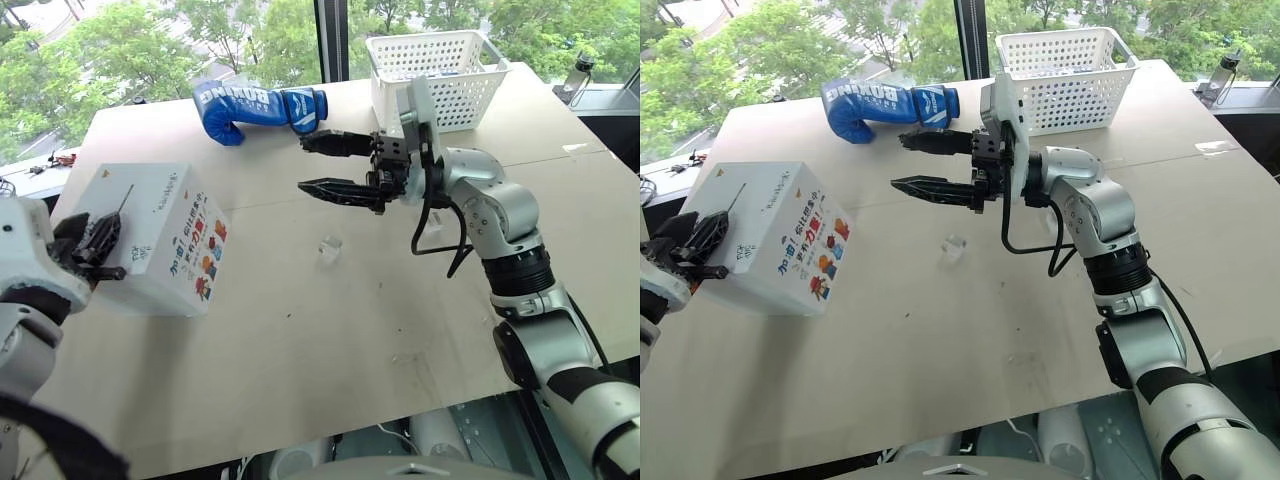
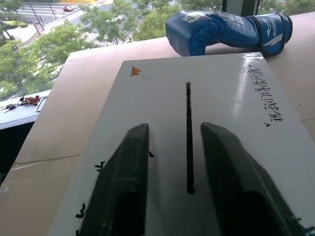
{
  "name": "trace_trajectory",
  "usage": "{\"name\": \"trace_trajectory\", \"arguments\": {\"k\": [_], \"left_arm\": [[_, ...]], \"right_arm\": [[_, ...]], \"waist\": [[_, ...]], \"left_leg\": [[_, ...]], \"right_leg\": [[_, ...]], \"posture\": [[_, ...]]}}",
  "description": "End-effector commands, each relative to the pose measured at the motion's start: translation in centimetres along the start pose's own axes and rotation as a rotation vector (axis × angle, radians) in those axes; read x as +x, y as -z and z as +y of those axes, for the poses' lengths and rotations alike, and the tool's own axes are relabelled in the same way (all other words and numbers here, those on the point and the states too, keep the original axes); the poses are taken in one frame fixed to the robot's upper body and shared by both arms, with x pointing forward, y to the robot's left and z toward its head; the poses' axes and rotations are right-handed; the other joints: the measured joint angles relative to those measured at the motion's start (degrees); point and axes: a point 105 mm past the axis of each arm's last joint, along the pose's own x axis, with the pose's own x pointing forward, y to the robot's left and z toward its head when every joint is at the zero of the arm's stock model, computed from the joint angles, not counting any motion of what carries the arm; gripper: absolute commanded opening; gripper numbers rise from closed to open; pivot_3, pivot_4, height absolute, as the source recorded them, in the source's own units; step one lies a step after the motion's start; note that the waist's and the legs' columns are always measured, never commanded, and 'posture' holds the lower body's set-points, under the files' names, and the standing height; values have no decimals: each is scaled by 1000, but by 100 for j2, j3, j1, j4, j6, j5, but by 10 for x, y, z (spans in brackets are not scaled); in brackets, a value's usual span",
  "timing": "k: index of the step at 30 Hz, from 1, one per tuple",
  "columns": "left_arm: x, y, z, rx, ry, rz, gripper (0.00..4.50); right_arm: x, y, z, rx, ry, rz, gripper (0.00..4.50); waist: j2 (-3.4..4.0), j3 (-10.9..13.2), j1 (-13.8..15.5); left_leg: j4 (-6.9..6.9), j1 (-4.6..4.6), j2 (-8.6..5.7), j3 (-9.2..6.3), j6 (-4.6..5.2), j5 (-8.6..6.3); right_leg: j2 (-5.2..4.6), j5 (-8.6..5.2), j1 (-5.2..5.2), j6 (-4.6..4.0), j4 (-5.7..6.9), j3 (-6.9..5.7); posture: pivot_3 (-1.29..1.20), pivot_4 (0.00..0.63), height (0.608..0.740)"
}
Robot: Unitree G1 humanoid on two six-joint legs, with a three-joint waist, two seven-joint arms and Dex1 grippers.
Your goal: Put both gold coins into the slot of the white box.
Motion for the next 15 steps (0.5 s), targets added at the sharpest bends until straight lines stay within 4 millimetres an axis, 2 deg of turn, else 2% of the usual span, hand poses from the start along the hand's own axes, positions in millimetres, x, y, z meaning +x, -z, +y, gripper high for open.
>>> {"name": "trace_trajectory", "arguments": {"k": [1, 4, 5, 7, 9, 10, 12, 15], "left_arm": [[-2, -43, -5, 23, 7, -230, 2915], [-13, -77, -38, -68, 190, -411, 2915], [-16, -82, -45, -84, 232, -439, 2915], [-31, -81, -84, -133, 445, -423, 2915], [-43, -69, -114, -160, 590, -354, 2915], [-45, -61, -122, -168, 609, -313, 2915], [-45, -44, -128, -165, 594, -238, 2915], [-47, -6, -136, -121, 564, -98, 2915]], "right_arm": [[-4, -11, 5, -38, -7, -28, 3413], [-11, -9, 6, -23, 2, -20, 3413], [-13, -8, 7, -19, 5, -18, 3413], [-28, 2, 10, 6, 20, 15, 3413], [-44, 14, 15, 20, 37, 56, 3413], [-52, 18, 18, 28, 44, 60, 3413], [-66, 28, 21, 60, 82, 78, 3413], [-96, 52, 29, 132, 174, 127, 3413]], "waist": [[-4, -2, 26], [-12, -5, 48], [-12, -5, 45], [-12, -5, 27], [-15, -7, 19], [-13, -6, 19], [-8, -3, 4], [-5, -2, -28]], "left_leg": [[1, -2, 0, -3, 0, 0], [10, -12, 0, -12, -1, 0], [10, -15, -4, -11, 0, -1], [10, -15, -7, -7, 1, -1], [7, -16, -5, -7, 7, -4], [7, -17, -5, -4, 11, -7], [6, -19, -5, -1, 11, -7], [4, -3, 6, 19, 9, -6]], "right_leg": [[0, 0, 0, 0, 0, -3], [-3, 1, 0, -1, -3, -13], [-7, 1, 0, -1, -5, -11], [-11, 1, -1, -1, -10, -7], [-13, 1, -1, 0, -17, -11], [-16, 0, -1, 1, -18, -14], [-14, 0, -4, 1, -20, -13], [0, 0, 0, 0, -11, 4]], "posture": [[0, 150, 721], [0, 150, 721], [0, 150, 721], [0, 150, 721], [0, 150, 721], [0, 150, 721], [0, 150, 721], [0, 150, 721]]}}
